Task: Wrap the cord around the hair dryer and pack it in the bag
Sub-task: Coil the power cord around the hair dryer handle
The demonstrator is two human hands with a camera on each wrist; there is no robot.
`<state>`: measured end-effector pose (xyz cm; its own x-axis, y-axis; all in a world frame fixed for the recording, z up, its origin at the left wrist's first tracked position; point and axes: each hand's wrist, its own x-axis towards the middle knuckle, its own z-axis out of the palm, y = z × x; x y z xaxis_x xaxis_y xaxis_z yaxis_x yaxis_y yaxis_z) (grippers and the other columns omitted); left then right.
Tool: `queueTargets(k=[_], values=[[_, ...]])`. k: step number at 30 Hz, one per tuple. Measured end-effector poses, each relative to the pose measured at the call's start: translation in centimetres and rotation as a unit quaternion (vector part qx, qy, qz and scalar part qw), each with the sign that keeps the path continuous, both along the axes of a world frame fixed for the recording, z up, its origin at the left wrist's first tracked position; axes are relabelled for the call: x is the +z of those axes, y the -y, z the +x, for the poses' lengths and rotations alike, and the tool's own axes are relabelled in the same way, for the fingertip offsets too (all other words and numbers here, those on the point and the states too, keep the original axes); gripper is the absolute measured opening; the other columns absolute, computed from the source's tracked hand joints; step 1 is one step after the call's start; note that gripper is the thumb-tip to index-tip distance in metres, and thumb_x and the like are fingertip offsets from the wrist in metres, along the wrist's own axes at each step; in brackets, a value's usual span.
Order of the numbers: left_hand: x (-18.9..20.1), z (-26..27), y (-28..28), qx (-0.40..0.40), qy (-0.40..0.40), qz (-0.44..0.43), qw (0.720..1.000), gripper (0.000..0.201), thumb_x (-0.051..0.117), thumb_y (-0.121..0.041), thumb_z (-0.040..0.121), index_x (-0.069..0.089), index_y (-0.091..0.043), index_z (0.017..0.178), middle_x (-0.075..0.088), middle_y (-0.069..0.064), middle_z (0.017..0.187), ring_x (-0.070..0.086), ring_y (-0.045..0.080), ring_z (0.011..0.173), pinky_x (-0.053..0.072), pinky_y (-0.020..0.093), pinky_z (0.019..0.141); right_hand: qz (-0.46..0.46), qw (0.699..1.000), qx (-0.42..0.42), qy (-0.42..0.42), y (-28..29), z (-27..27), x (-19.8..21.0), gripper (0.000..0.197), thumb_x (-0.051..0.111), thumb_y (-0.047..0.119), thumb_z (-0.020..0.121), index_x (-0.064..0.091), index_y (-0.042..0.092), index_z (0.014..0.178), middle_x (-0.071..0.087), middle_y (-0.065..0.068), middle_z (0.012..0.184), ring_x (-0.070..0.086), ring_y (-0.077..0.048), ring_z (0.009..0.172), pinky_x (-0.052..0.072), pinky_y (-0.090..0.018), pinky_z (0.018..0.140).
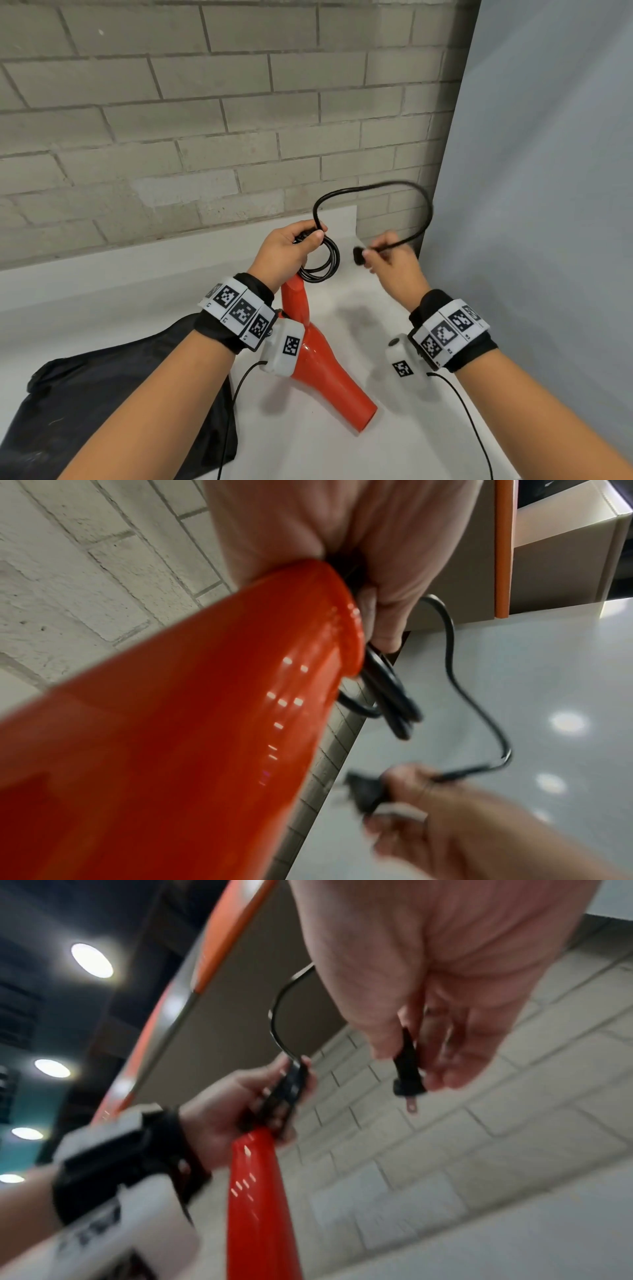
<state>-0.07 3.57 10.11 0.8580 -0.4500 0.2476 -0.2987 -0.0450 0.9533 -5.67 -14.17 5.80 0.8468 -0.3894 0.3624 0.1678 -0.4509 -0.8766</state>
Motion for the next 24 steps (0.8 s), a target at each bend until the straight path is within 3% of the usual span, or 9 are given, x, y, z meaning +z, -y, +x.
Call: queueTargets(k=[2, 5, 9, 13, 15, 18, 20, 22, 24], values=[[-0.1, 0.2, 0.0, 0.005, 0.0, -0.004, 1.0, 0.015, 0.053, -0.016, 0.089, 0.064, -0.026, 0.088, 0.051, -0.003, 0.069, 0.035, 0.005, 0.045, 0.034, 0.015, 0.048, 0.065, 0.99, 0.015, 0.121, -1.1, -0.9, 2.3, 0.029, 0.051, 0.001, 0.089, 0.042, 0.025, 0.075, 0.054, -0.005, 0.075, 0.06, 0.002, 0.055, 0.047, -0.009, 0.055], [-0.2, 0.4, -0.1, 0.02, 0.013, 0.002, 1.0, 0.013, 0.052, -0.019, 0.09, 0.064, -0.024, 0.094, 0.053, -0.006, 0.069, 0.039, 0.004, 0.052, 0.036, 0.016, 0.053, 0.106, 0.97, 0.109, 0.188, -2.7, -1.9, 4.0, 0.018, 0.052, 0.006, 0.085, 0.045, 0.021, 0.081, 0.055, -0.004, 0.076, 0.061, -0.002, 0.059, 0.051, -0.015, 0.06], [-0.3, 0.5, 0.1, 0.026, 0.012, 0.0, 1.0, 0.017, 0.049, -0.02, 0.091, 0.063, -0.018, 0.101, 0.054, -0.013, 0.066, 0.045, 0.001, 0.053, 0.036, 0.012, 0.056, -0.014, 0.984, 0.148, 0.097, -3.9, -1.7, 3.5, 0.021, 0.061, 0.009, 0.082, 0.048, 0.024, 0.077, 0.054, 0.004, 0.075, 0.054, 0.001, 0.065, 0.046, -0.013, 0.065], [0.0, 0.0, 0.1, 0.002, 0.012, 0.003, 1.0, 0.018, 0.048, -0.019, 0.092, 0.062, -0.017, 0.103, 0.059, -0.02, 0.06, 0.051, -0.007, 0.051, 0.037, 0.008, 0.056, -0.133, 0.981, 0.09, 0.105, -5.0, -1.1, 2.1, 0.016, 0.068, 0.008, 0.078, 0.051, 0.01, 0.076, 0.045, 0.0, 0.086, 0.043, 0.001, 0.077, 0.037, -0.009, 0.073], [0.1, -0.3, 0.3, -0.012, 0.018, 0.003, 1.0, 0.017, 0.049, -0.017, 0.092, 0.062, -0.019, 0.102, 0.06, -0.011, 0.072, 0.052, -0.005, 0.054, 0.038, 0.009, 0.058, -0.132, 0.984, 0.054, 0.11, -5.6, -0.6, 1.7, 0.025, 0.067, 0.003, 0.075, 0.044, 0.013, 0.075, 0.04, 0.0, 0.092, 0.043, -0.001, 0.078, 0.036, -0.004, 0.073], [0.0, -0.7, 0.7, -0.028, 0.009, 0.005, 1.0, 0.016, 0.049, -0.014, 0.092, 0.061, -0.02, 0.101, 0.056, -0.001, 0.073, 0.046, 0.001, 0.053, 0.039, 0.013, 0.055, -0.114, 0.984, 0.046, 0.128, -6.0, 0.4, 1.8, 0.03, 0.051, -0.01, 0.074, 0.034, 0.013, 0.084, 0.042, -0.006, 0.088, 0.045, -0.012, 0.073, 0.04, -0.013, 0.065], [0.1, -0.8, 0.7, -0.031, -0.014, -0.019, 0.999, 0.013, 0.048, -0.013, 0.092, 0.06, -0.014, 0.097, 0.053, 0.0, 0.069, 0.042, 0.0, 0.044, 0.037, 0.011, 0.047, -0.076, 0.99, 0.085, 0.089, -6.0, 0.8, 2.2, 0.031, 0.043, -0.013, 0.078, 0.03, 0.013, 0.092, 0.046, -0.001, 0.077, 0.048, -0.001, 0.063, 0.04, -0.012, 0.057], [0.1, -0.7, 0.6, -0.022, -0.025, -0.034, 0.999, 0.011, 0.048, -0.013, 0.092, 0.059, -0.013, 0.088, 0.052, 0.003, 0.069, 0.04, 0.001, 0.038, 0.035, 0.011, 0.042, -0.071, 0.989, 0.121, 0.039, -5.8, 0.8, 2.3, 0.025, 0.044, -0.004, 0.086, 0.031, 0.013, 0.099, 0.045, 0.006, 0.065, 0.048, 0.003, 0.051, 0.039, -0.011, 0.05], [0.1, -0.4, 0.3, -0.005, -0.022, -0.038, 0.999, 0.012, 0.049, -0.015, 0.092, 0.057, -0.017, 0.083, 0.052, 0.002, 0.072, 0.041, 0.002, 0.035, 0.035, 0.011, 0.041, -0.116, 0.982, 0.149, 0.004, -5.0, 0.4, 1.9, 0.017, 0.047, 0.012, 0.092, 0.038, 0.014, 0.106, 0.045, 0.005, 0.063, 0.045, -0.001, 0.051, 0.038, -0.013, 0.052]])
